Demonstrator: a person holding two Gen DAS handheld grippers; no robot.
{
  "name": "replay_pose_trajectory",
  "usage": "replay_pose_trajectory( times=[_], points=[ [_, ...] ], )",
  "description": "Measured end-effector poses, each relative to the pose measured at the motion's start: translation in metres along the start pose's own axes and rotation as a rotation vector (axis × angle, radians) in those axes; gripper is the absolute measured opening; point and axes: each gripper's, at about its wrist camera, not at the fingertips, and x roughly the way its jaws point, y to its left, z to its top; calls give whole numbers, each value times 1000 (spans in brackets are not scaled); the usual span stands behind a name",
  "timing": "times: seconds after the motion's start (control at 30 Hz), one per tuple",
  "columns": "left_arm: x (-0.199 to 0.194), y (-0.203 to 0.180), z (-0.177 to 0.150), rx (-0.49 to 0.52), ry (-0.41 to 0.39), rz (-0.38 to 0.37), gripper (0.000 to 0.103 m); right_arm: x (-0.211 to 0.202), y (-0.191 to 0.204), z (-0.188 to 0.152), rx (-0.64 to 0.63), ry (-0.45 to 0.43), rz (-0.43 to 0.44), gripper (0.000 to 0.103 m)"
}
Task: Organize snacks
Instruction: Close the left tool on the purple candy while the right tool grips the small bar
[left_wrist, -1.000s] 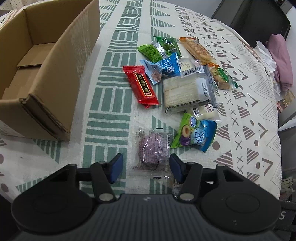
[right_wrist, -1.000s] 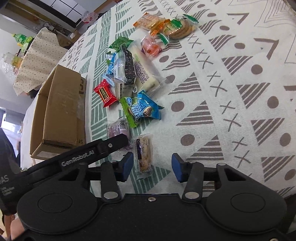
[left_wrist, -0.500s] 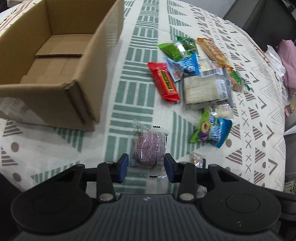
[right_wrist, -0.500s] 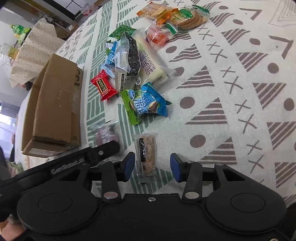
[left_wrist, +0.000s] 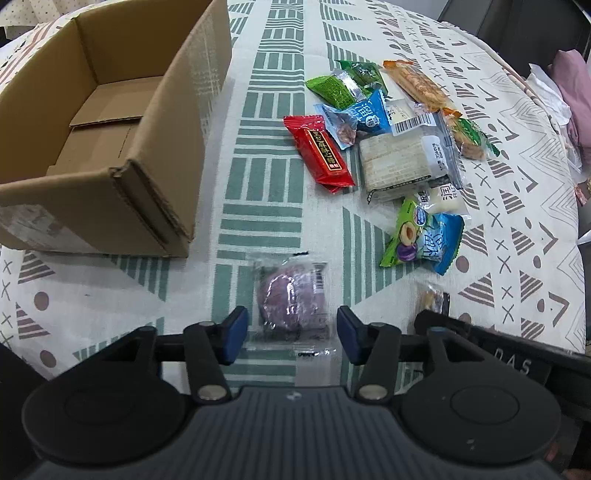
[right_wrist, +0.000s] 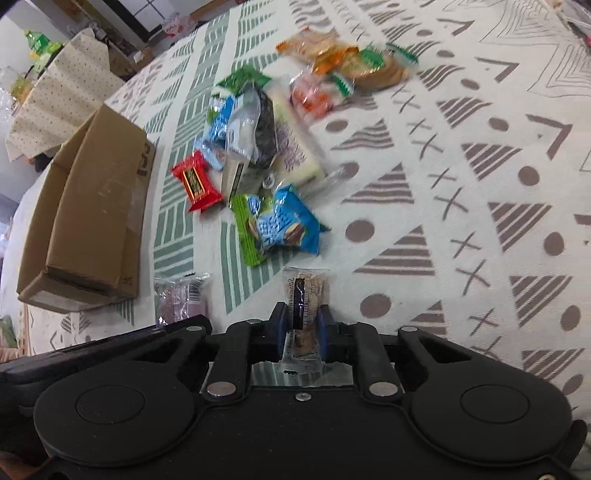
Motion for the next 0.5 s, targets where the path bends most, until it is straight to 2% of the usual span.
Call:
replay_pose_trajectory(
  times=[0.13,0.2,0.3,0.4,0.43,0.5],
  points=[
    [5,-2,2,14,-8,29,55,0,-4,4,6,17,-2,23],
    [8,0,3,6,-8,38,55,1,-4,6,5,15,6,29],
    [8,-2,3,24,-29,42,55,6,-1,6,0,24,3,29],
    [11,-2,4,30,-29,43,48,9,2,6,-15,23,0,29],
    [11,-2,4,30,-30,38,39,11,4,6,-25,23,1,28],
    [9,-2,4,26,-29,33,35,13,4,6,-33,21,-2,19]
  ],
)
